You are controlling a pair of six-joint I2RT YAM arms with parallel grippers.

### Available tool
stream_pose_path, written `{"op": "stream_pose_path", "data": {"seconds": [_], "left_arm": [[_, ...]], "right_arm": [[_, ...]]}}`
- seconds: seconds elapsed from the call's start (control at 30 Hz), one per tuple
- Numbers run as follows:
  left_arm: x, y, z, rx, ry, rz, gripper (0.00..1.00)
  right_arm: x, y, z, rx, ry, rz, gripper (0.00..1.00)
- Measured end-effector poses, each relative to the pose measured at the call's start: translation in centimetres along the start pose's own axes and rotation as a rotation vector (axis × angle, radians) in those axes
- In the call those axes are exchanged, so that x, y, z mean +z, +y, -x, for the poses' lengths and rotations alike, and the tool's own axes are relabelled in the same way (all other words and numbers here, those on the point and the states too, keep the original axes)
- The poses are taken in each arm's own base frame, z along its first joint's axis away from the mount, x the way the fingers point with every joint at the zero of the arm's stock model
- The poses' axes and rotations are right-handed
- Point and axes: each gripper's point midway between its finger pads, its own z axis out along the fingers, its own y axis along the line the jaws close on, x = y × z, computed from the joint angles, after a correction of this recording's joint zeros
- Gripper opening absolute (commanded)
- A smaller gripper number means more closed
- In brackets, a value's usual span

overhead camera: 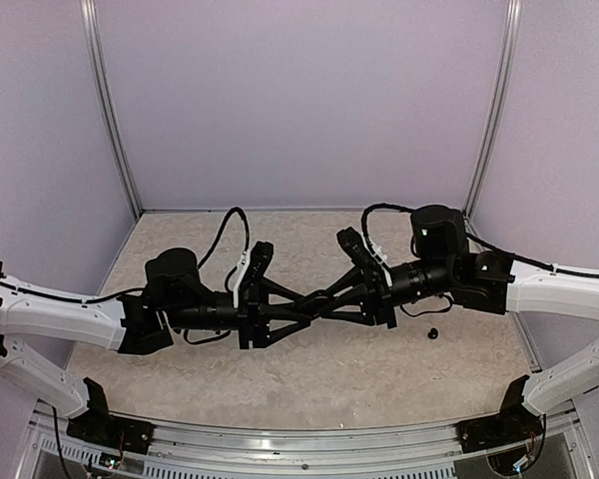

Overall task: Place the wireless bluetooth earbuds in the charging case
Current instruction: Pass from the left arm to the right, then open the charging case.

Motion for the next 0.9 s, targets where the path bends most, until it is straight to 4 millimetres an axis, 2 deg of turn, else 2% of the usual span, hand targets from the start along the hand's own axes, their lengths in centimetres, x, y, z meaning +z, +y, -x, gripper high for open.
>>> {"op": "stream_pose_path", "data": {"seconds": [0.23,0.4,0.57,0.77,0.9], "left_arm": [[-0.5,0.9,0.9,-0.023,-0.025,0.037,0.48],[-1.1,1.8,1.5,-0.061,-0.05,0.054,0.47],[-2.6,3.5,2.8,-0.078,-0.108,0.108,0.47],[-3.0,4.1,2.8,-0.099,-0.121,0.138,0.54],[-4.6,4.2,2.5,-0.098,-0.156,0.155,0.6]], "right_arm": [[0.0,-0.1,-0.2,-0.013,0.006,-0.006,0.0],[0.0,-0.4,-0.1,-0.02,0.012,-0.025,0.0],[0.0,-0.2,-0.2,-0.02,0.016,-0.011,0.0],[0.0,-0.3,-0.1,-0.012,0.008,-0.016,0.0],[-0.3,-0.6,0.1,0.017,-0.027,-0.037,0.0]]}}
